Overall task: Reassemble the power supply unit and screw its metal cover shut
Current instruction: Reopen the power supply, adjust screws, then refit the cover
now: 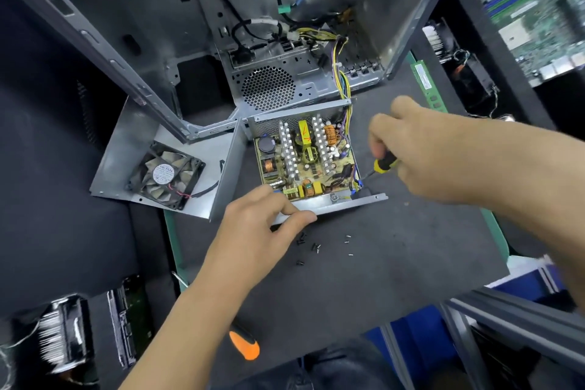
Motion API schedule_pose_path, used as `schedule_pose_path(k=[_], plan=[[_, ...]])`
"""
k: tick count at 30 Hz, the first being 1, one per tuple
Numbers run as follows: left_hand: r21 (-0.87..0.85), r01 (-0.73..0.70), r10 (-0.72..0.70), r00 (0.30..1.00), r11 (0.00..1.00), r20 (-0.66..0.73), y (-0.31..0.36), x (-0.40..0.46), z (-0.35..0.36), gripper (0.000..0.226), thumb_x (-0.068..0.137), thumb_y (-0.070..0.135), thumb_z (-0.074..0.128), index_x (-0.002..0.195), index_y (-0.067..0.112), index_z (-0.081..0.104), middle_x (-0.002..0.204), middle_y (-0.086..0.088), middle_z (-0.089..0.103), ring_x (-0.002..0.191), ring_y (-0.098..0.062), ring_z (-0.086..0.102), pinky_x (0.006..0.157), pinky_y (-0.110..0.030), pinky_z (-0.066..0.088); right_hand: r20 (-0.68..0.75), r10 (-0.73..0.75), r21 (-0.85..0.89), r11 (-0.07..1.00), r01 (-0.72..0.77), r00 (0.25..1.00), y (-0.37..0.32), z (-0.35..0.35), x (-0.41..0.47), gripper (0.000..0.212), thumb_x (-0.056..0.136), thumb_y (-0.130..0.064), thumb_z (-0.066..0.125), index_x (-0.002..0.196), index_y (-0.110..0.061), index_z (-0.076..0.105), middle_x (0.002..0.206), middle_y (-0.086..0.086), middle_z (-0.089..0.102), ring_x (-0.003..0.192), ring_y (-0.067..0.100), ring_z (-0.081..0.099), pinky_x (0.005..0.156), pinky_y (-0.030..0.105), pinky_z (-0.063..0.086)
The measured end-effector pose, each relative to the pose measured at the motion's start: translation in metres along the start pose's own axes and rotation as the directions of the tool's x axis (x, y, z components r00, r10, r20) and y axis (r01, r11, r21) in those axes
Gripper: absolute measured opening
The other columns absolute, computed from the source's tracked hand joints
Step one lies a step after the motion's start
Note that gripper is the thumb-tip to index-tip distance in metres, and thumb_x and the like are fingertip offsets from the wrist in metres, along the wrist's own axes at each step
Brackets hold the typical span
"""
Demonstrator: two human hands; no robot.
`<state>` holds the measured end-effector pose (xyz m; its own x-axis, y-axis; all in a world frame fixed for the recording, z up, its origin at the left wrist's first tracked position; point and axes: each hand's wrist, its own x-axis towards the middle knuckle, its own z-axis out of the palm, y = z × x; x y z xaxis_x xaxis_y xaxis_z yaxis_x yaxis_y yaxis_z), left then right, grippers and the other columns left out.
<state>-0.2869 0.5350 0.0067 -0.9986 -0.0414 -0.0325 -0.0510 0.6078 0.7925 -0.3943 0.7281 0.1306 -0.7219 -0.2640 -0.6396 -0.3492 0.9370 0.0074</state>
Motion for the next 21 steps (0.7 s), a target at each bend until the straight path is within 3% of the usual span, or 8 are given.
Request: schedule_pose_path(k=[4,6,9,11,14,17,19,21], plan=[[-0.037,0.070,-0.070,0.997,0.997,0.011,0.004,0.000,0.000,0.037,0.076,0.057,0.069,0.065,0.022,0.066,0.070,0.009,0.046,0.061,-0.007,0.042,0.057,-0.012,0.031,-0.094,-0.029,-0.158,0.987,0.014,0.995,-0.015,-0.017,0.024,0.015,0.087,-0.003,0.061,0.099,-0.011,0.060,0.080,0.002,0.038,0.073,0.026,0.056,0.069,0.036,0.053],[-0.035,0.094,-0.093,0.995,0.995,0.020,0.006,0.000,-0.001,0.033,0.074,0.055,0.070,0.064,0.024,0.065,0.071,0.013,0.047,0.061,-0.007,0.043,0.057,-0.012,0.032,-0.101,-0.023,-0.202,0.979,0.003,0.995,-0.023,-0.014,0.029,0.026,0.086,0.002,0.061,0.110,-0.009,0.058,0.077,0.003,0.031,0.074,0.026,0.051,0.061,0.035,0.046],[-0.006,0.105,-0.105,0.994,0.994,0.032,0.009,0.001,-0.004,0.024,0.076,0.042,0.080,0.069,0.022,0.070,0.073,0.024,0.048,0.062,-0.002,0.045,0.057,-0.010,0.032,-0.079,0.005,-0.142,0.990,-0.016,0.997,-0.025,0.006,0.019,0.026,0.097,-0.010,0.053,0.122,-0.012,0.047,0.082,0.002,0.026,0.078,0.030,0.048,0.066,0.038,0.041],[-0.010,0.105,-0.104,0.994,0.994,0.043,0.011,0.002,-0.006,0.020,0.078,0.044,0.077,0.074,0.025,0.073,0.072,0.023,0.047,0.063,-0.002,0.045,0.058,-0.010,0.032,-0.115,-0.006,-0.058,0.998,-0.001,0.993,-0.021,0.019,0.008,0.025,0.094,-0.011,0.054,0.114,-0.016,0.039,0.094,0.001,0.026,0.070,0.025,0.043,0.064,0.038,0.044],[-0.138,0.158,-0.154,0.987,0.978,0.036,0.015,0.005,-0.013,0.008,0.090,0.035,0.067,0.085,0.036,0.072,0.075,0.010,0.052,0.065,-0.007,0.048,0.062,-0.009,0.036,-0.135,0.011,-0.020,1.000,-0.013,0.991,-0.013,0.033,0.003,0.022,0.089,-0.007,0.053,0.089,-0.020,0.035,0.105,-0.001,0.035,0.082,0.018,0.055,0.061,0.029,0.045],[-0.363,0.246,-0.248,0.968,0.899,0.042,0.015,0.009,-0.020,0.039,0.100,0.007,0.052,0.097,0.040,0.072,0.089,0.013,0.064,0.074,-0.003,0.056,0.067,-0.008,0.043,-0.283,0.066,-0.081,0.992,-0.093,0.957,-0.003,0.033,0.004,0.008,0.100,-0.019,0.047,0.092,-0.020,0.044,0.091,-0.002,0.045,0.084,0.026,0.061,0.065,0.034,0.051],[-0.482,0.269,-0.275,0.960,0.834,0.059,0.014,0.011,-0.023,0.053,0.098,-0.008,0.041,0.102,0.035,0.072,0.088,0.015,0.067,0.076,-0.002,0.058,0.069,-0.010,0.045,-0.361,0.035,-0.214,0.970,-0.119,0.932,0.000,0.036,0.002,0.026,0.104,-0.035,0.017,0.096,-0.022,0.038,0.084,-0.002,0.046,0.075,0.028,0.057,0.057,0.032,0.045],[-0.563,0.271,-0.279,0.957,0.781,0.074,0.013,0.011,-0.023,0.057,0.098,-0.013,0.037,0.103,0.030,0.073,0.088,0.012,0.070,0.076,-0.006,0.060,0.070,-0.016,0.048,-0.333,0.008,-0.137,0.989,-0.057,0.943,-0.002,0.040,-0.003,0.026,0.101,-0.044,0.026,0.098,-0.021,0.036,0.093,0.002,0.047,0.076,0.028,0.057,0.061,0.034,0.042]])
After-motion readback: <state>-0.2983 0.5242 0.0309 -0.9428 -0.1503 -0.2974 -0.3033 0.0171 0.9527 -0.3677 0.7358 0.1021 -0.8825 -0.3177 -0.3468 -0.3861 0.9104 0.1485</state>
